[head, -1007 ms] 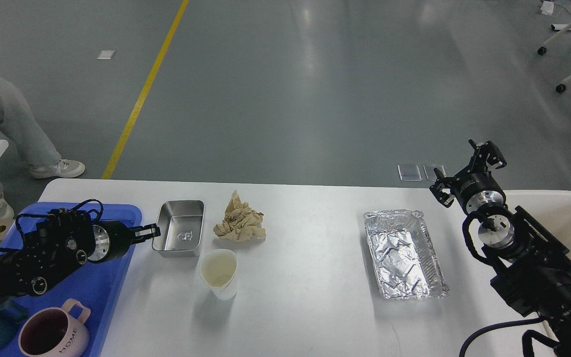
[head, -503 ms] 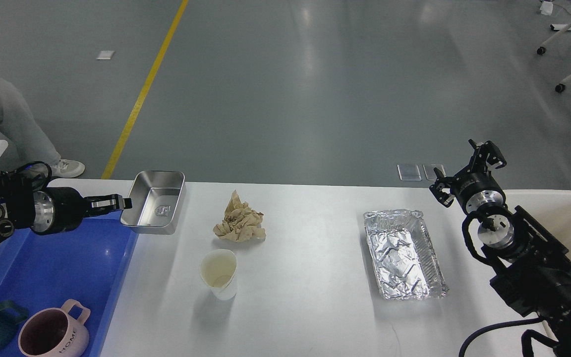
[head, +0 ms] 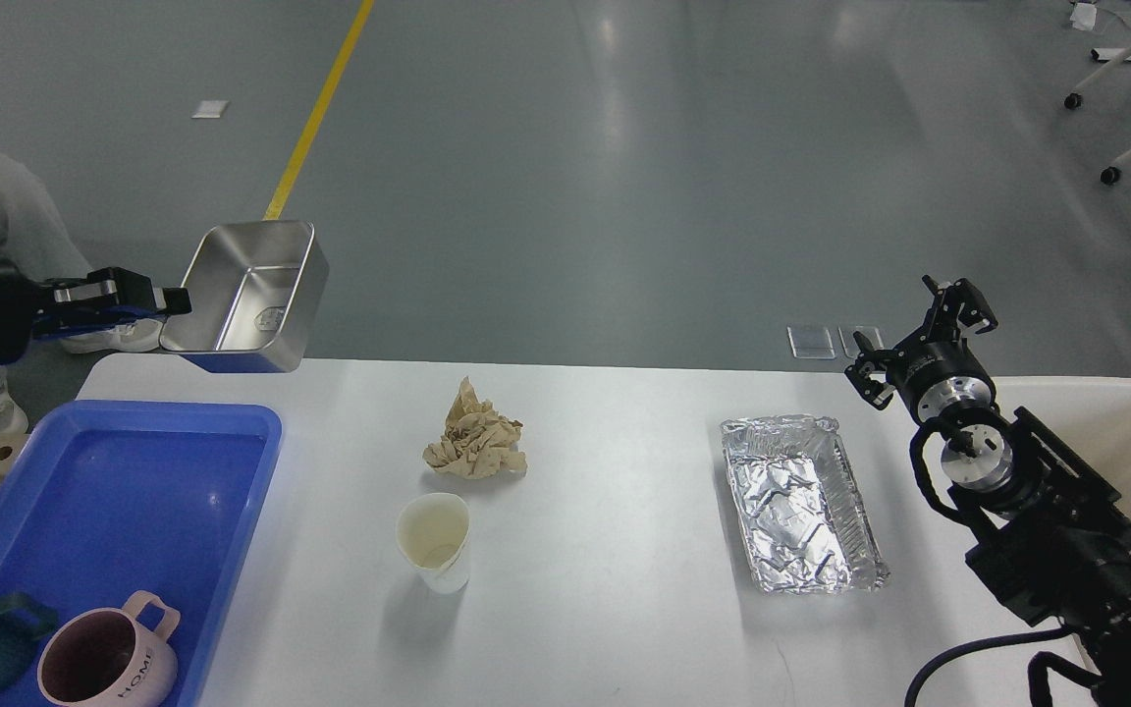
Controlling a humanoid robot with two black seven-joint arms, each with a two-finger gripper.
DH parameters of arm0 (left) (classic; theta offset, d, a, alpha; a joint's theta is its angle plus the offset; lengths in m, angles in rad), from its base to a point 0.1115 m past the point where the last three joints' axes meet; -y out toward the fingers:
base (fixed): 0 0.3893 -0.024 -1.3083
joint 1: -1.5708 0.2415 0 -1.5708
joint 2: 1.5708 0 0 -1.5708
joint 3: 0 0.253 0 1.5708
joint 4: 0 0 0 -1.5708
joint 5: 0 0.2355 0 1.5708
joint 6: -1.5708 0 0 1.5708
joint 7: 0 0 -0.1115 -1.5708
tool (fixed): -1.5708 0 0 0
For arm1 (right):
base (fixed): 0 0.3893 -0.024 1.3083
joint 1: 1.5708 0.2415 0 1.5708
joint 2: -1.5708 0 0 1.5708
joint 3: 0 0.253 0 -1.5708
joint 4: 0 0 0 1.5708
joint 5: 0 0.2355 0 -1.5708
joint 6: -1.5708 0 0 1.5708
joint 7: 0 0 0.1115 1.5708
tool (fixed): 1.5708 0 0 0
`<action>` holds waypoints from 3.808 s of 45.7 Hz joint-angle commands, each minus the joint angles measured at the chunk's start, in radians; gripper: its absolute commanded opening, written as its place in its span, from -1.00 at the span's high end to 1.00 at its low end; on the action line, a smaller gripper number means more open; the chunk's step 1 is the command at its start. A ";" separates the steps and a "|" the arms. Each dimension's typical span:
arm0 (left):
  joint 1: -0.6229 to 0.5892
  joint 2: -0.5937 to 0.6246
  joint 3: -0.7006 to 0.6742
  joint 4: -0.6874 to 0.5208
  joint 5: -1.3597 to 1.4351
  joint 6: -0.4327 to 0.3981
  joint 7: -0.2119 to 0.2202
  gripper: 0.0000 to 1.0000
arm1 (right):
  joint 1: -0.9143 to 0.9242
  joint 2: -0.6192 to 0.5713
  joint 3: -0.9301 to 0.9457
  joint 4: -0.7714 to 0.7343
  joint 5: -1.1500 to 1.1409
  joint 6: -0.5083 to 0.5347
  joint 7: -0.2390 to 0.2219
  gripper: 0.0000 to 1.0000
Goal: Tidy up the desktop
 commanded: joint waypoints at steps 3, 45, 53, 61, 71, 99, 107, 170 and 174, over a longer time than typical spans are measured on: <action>-0.009 0.078 -0.079 -0.033 -0.064 -0.057 -0.004 0.97 | 0.002 0.007 0.000 0.000 0.000 0.000 0.000 -1.00; 0.307 -0.209 0.120 0.411 -0.052 0.246 -0.001 0.97 | -0.015 0.007 -0.002 -0.002 0.000 0.002 -0.001 -1.00; 0.353 -0.309 0.120 0.566 -0.049 0.252 -0.013 0.96 | -0.018 0.007 -0.002 -0.002 -0.002 0.000 0.000 -1.00; 0.368 -0.367 0.120 0.678 -0.052 0.278 -0.044 0.96 | -0.027 0.004 -0.003 -0.002 -0.002 0.002 0.000 -1.00; 0.365 -0.416 0.120 0.740 -0.052 0.306 -0.053 0.95 | -0.031 0.004 -0.003 0.000 -0.002 0.002 0.000 -1.00; 0.331 -0.507 0.117 0.849 -0.066 0.340 -0.047 0.38 | -0.031 0.002 -0.003 0.000 0.000 0.000 0.000 -1.00; 0.321 -0.499 0.102 0.840 -0.067 0.337 -0.052 0.05 | -0.027 0.004 -0.003 0.000 -0.002 0.000 0.000 -1.00; -0.104 -0.680 -0.241 0.818 -1.044 0.257 -0.234 -0.93 | 0.025 -0.001 -0.018 0.008 -0.002 -0.018 -0.006 -1.00; -0.069 -0.730 -0.309 0.853 -1.089 0.242 -0.233 -0.93 | 0.025 -0.005 -0.020 0.009 -0.002 -0.018 -0.006 -1.00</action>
